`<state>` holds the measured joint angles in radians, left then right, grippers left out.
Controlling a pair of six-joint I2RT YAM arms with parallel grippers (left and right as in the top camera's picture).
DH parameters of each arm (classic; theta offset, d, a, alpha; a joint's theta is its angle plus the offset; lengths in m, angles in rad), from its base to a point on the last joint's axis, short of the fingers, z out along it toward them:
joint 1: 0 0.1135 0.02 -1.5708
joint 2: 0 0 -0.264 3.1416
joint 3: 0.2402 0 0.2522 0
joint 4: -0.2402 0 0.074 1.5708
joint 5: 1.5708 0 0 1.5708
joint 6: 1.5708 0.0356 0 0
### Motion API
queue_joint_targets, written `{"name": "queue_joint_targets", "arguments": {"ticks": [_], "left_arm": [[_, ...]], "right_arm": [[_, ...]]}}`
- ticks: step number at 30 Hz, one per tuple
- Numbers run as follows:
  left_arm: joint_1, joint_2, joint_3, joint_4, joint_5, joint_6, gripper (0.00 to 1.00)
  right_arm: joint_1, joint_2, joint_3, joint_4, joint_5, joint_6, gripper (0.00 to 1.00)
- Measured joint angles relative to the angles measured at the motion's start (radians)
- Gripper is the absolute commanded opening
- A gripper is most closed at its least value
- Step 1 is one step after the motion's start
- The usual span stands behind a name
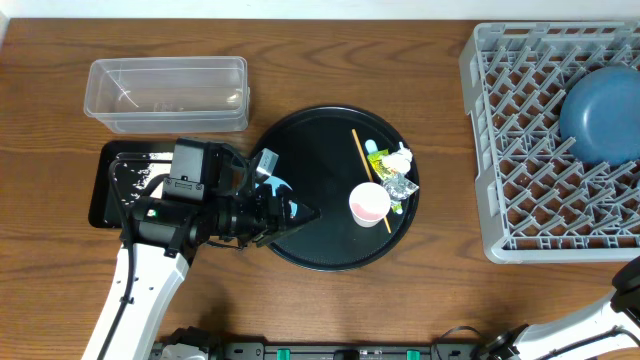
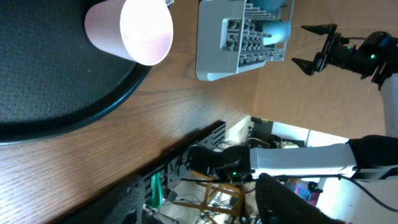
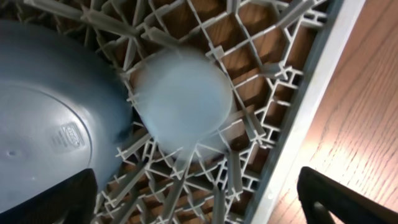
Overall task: Sort waste into correct bins and load items into the dishwasher rack
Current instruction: 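Set the blue cup upside down in the rack and open the right gripper, then grasp the pink cup on the round tray with the left gripper and lift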
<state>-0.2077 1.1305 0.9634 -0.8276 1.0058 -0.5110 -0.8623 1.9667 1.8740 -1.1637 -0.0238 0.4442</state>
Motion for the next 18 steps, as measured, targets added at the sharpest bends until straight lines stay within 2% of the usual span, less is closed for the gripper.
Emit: {"name": "queue_joint_targets", "arguments": {"ticks": [5, 11, 18], "left_arm": [[0.000, 0.000, 0.000, -0.001, 0.000, 0.000, 0.62], [0.000, 0.000, 0.000, -0.004, 0.000, 0.006, 0.70], [0.000, 0.000, 0.000, -0.006, -0.001, 0.015, 0.79]], "right_arm": [[0.000, 0.000, 0.007, -0.040, -0.029, 0.000, 0.99], [0.025, -0.002, 0.093, -0.107, -0.086, 0.000, 0.99], [0.216, -0.126, 0.129, -0.130, -0.163, 0.000, 0.99]]}}
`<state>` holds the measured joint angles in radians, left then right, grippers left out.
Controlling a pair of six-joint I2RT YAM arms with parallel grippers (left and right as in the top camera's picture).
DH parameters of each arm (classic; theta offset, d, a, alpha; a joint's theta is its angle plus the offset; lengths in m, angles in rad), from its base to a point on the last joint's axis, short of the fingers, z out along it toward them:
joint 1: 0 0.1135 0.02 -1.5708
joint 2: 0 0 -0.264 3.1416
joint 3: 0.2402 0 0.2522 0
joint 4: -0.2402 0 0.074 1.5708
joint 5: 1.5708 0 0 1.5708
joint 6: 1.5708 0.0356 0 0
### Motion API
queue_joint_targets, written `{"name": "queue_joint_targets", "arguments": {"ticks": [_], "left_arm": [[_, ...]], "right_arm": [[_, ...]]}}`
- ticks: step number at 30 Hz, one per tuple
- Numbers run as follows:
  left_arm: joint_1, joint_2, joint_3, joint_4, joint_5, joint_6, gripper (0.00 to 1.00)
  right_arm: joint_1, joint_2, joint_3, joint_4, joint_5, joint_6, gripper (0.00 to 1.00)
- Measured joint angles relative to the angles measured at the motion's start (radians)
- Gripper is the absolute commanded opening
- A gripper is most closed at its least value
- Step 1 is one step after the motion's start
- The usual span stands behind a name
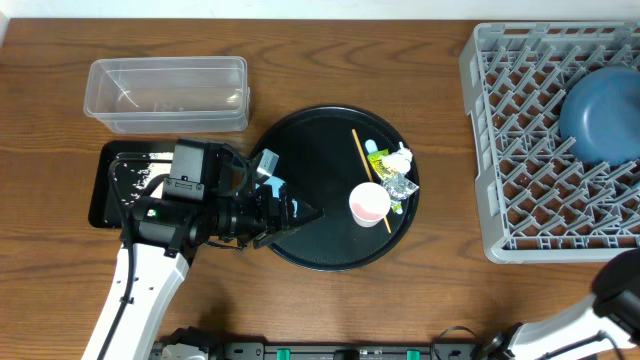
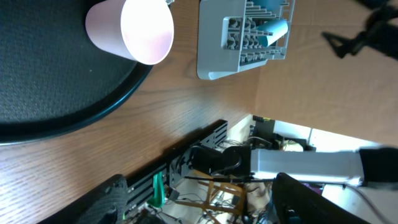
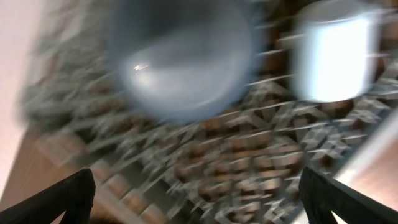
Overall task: Sort waste into correct bins and load items into the dishwasher rack
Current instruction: 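Grasp the pink cup on the round tray with the left gripper and lift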
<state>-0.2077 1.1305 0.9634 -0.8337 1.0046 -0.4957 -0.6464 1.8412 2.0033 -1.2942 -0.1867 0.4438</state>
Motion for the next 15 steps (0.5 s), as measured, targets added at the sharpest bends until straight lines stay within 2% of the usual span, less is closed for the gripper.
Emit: {"name": "queue_joint_targets", "arguments": {"ticks": [1, 2, 8, 15], "left_arm": [[0.000, 0.000, 0.000, -0.001, -0.001, 0.000, 0.84], [0.000, 0.000, 0.000, -0.003, -0.005, 0.001, 0.93], [0.000, 0.000, 0.000, -0.075, -0.102, -0.002, 0.94], [0.000, 0.000, 0.000, -0.078, -0.186, -0.005, 0.94]], "right_arm": [[0.046, -0.031, 0.002, -0.007, -0.004, 0.000, 0.99], [0.100, -0.063, 0.008, -0.016, -0.005, -0.001, 0.99], [0.330, -0.140, 0.028, -0.085, -0.025, -0.030, 0.99], [0.607, -0.112, -0.081, -0.086, -0.025, -0.055, 0.99]]}}
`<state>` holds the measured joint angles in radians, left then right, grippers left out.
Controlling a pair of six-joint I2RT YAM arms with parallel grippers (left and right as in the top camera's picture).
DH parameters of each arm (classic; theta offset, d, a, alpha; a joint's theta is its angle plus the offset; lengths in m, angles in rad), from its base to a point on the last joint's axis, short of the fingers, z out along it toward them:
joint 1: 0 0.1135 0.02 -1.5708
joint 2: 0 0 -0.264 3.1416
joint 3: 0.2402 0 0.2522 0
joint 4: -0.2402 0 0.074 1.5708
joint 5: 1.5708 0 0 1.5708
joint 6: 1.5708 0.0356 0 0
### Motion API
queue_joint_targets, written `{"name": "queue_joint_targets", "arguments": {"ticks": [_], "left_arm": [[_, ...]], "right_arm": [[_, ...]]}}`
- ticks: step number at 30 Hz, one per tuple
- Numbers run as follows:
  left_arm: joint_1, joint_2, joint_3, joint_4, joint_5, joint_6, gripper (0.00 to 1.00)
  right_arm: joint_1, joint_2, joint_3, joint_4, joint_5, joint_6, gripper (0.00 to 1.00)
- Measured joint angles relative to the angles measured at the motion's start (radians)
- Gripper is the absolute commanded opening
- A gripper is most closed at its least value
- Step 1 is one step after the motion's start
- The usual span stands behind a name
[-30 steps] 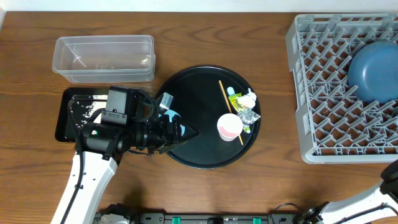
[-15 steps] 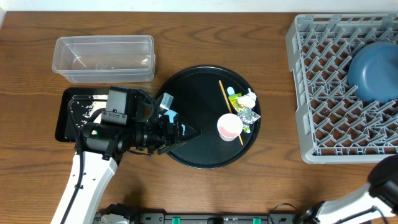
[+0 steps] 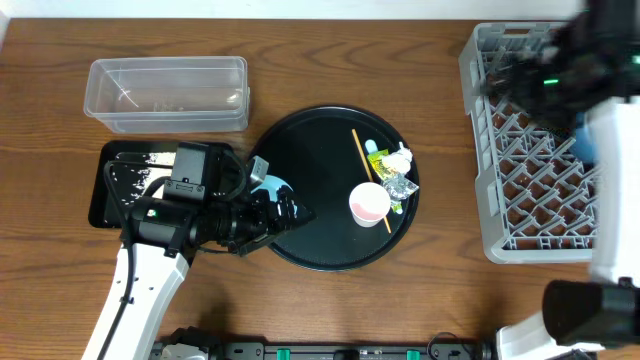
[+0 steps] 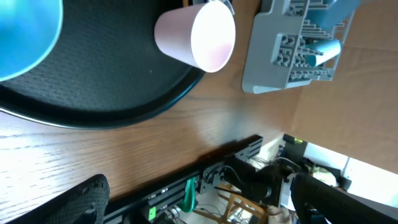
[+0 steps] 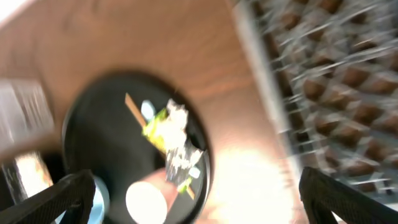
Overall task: Sort waste into correct bins and load items into the dishwasher rack
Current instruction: 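Grasp the pink cup on the round tray with the left gripper and lift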
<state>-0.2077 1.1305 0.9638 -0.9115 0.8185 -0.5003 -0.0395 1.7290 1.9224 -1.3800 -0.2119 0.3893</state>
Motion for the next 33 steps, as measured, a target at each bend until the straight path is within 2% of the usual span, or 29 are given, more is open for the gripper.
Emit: {"name": "queue_joint_targets", "arguments": {"ticks": [4, 7, 13, 19, 25, 33], "left_arm": [[-0.001, 0.005, 0.000, 0.057, -0.029, -0.031, 0.90], [-0.024, 0.032, 0.000, 0.139, -0.047, -0.059, 0.89], [-0.200, 0.174, 0.000, 0.293, -0.132, -0.139, 0.90], [-0.365, 0.312, 0.000, 0.378, -0.325, -0.237, 0.90], [-0.430, 0.406, 0.000, 0.411, -0.491, -0.283, 0.90], [-0.482, 0.518, 0.000, 0.558, -0.546, -0.357, 0.90]], "right_arm": [[0.106, 0.033, -0.035, 0.000, -0.005, -0.005, 0.99], [0.132, 0.037, -0.040, -0.001, -0.019, -0.004, 0.99], [0.135, 0.037, -0.040, -0.039, -0.034, -0.004, 0.99], [0.135, 0.037, -0.040, -0.104, 0.008, -0.012, 0.99], [0.135, 0.037, -0.040, -0.121, 0.054, -0.016, 0.99], [0.135, 0.037, -0.058, -0.121, 0.069, -0.027, 0.99]]}}
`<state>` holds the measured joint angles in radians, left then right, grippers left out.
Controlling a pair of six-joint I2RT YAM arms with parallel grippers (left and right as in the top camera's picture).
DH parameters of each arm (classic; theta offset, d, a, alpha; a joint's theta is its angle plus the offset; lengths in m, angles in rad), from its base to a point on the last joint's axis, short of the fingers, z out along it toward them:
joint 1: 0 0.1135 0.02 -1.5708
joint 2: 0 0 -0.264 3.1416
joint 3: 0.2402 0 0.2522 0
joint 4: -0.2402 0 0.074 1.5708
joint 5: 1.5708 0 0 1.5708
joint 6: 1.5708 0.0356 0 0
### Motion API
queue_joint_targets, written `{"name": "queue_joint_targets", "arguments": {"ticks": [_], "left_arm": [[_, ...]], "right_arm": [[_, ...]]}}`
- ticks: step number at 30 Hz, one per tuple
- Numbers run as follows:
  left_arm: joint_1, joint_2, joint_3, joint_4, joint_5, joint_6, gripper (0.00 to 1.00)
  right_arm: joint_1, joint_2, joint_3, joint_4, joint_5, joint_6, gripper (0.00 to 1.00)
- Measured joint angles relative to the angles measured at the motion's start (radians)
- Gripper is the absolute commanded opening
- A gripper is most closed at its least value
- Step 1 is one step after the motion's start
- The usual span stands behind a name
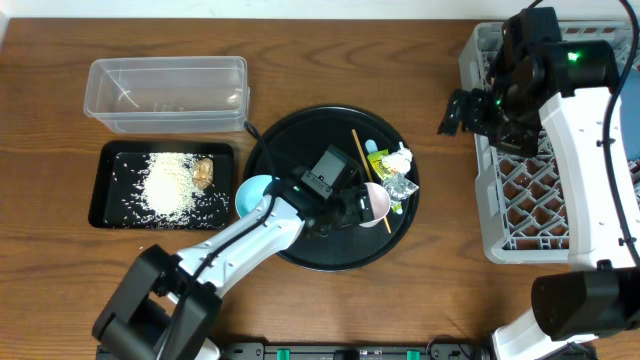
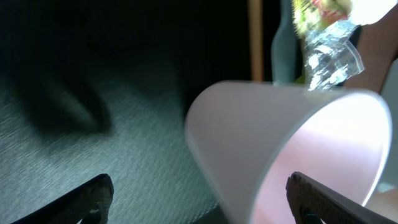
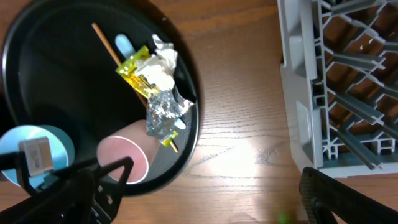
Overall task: Sort waste into correct bins and load items into the dishwasher rack
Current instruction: 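Grasp the pink cup on the round tray with the left gripper and lift, then move the right gripper to the held pink cup and grasp its base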
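A pink cup [image 1: 377,205] lies on its side at the right of the round black tray [image 1: 310,140]. My left gripper [image 1: 358,208] is open at the cup, one finger outside its wall [image 2: 249,143] and the other over its mouth. A chopstick [image 1: 370,180] and crumpled wrappers [image 1: 395,170] lie just behind the cup. A blue bowl [image 1: 250,192] sits at the tray's left edge. My right gripper [image 1: 455,112] hangs open and empty over bare table, left of the grey dishwasher rack [image 1: 500,200]. Its wrist view shows the wrappers [image 3: 152,81] and the cup [image 3: 124,165].
A black rectangular tray [image 1: 110,160] holding rice and a brown scrap lies at the left. A clear plastic bin [image 1: 168,93] stands behind it. The rack's wall [image 3: 298,106] is close to the right gripper. My left arm stretches across the round tray.
My left gripper was at the round tray's left side and is now across it, around the pink cup. The rice tray is uncovered. My right gripper moved from above the rack to the table left of it.
My left gripper stayed open at the tray's left side, by the blue bowl, through the first two moments, while my right wrist looked down into the rack at a blue bowl and a pale cup. The right arm then stood over the rack's far end. Now both grippers are near the tray's right side.
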<state>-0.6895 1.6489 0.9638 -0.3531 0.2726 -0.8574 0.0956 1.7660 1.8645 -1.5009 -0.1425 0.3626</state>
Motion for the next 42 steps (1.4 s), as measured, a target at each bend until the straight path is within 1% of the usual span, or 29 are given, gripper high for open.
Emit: {"name": "queue_joint_targets", "arguments": {"ticks": [1, 2, 4, 6, 8, 9, 10, 16, 20, 23, 26, 29, 31, 33, 36, 39, 42], "left_arm": [[-0.002, 0.005, 0.000, 0.013, -0.003, -0.009, 0.89], [-0.003, 0.009, 0.000, 0.022, -0.006, -0.015, 0.82], [-0.003, 0.014, 0.000, 0.024, -0.011, -0.026, 0.64], [-0.003, 0.019, 0.000, 0.017, -0.017, -0.033, 0.38], [-0.003, 0.021, 0.000, 0.011, -0.018, -0.038, 0.21], [-0.003, 0.021, 0.000, 0.007, -0.018, -0.043, 0.09], [-0.003, 0.021, 0.000, 0.002, -0.018, -0.047, 0.06], [-0.003, 0.021, 0.000, -0.017, -0.016, -0.045, 0.06], [0.001, -0.012, 0.000, -0.026, 0.006, -0.044, 0.06], [0.020, -0.109, 0.000, -0.041, 0.034, -0.045, 0.06], [0.076, -0.254, 0.000, -0.089, 0.091, -0.048, 0.06], [0.183, -0.394, 0.001, -0.117, 0.198, -0.059, 0.06], [0.267, -0.469, 0.002, -0.118, 0.286, -0.062, 0.06], [0.367, -0.542, 0.002, -0.119, 0.401, -0.068, 0.06], [0.488, -0.618, 0.003, -0.094, 0.575, -0.109, 0.06], [0.565, -0.663, 0.004, -0.038, 0.725, -0.166, 0.06], [0.579, -0.677, 0.004, -0.036, 0.811, -0.215, 0.06]], "right_arm": [[0.000, 0.000, -0.009, 0.004, 0.002, -0.002, 0.99], [0.000, 0.000, -0.023, 0.010, 0.003, -0.005, 0.99], [0.000, 0.000, -0.051, 0.020, 0.005, -0.009, 0.99], [0.000, 0.000, -0.092, 0.039, 0.007, -0.012, 0.99], [0.000, 0.000, -0.130, 0.057, 0.009, -0.013, 0.99], [0.000, 0.000, -0.145, 0.062, 0.009, -0.013, 0.99], [0.000, 0.000, -0.161, 0.069, 0.009, -0.014, 0.99], [0.000, 0.000, -0.212, 0.084, -0.017, -0.022, 0.99], [0.000, 0.000, -0.215, 0.077, -0.095, -0.072, 0.99], [0.000, 0.000, -0.215, 0.060, -0.184, -0.130, 0.99], [-0.007, 0.000, -0.216, 0.043, -0.292, -0.188, 0.99], [-0.039, 0.000, -0.225, 0.035, -0.445, -0.259, 0.99], [-0.075, 0.000, -0.245, 0.035, -0.585, -0.319, 0.99], [-0.117, 0.000, -0.283, 0.033, -0.754, -0.386, 0.99], [-0.156, 0.000, -0.351, 0.032, -0.963, -0.463, 0.99], [-0.155, 0.000, -0.427, 0.033, -1.153, -0.521, 0.99], [-0.137, 0.000, -0.465, 0.032, -1.263, -0.536, 0.99]]}}
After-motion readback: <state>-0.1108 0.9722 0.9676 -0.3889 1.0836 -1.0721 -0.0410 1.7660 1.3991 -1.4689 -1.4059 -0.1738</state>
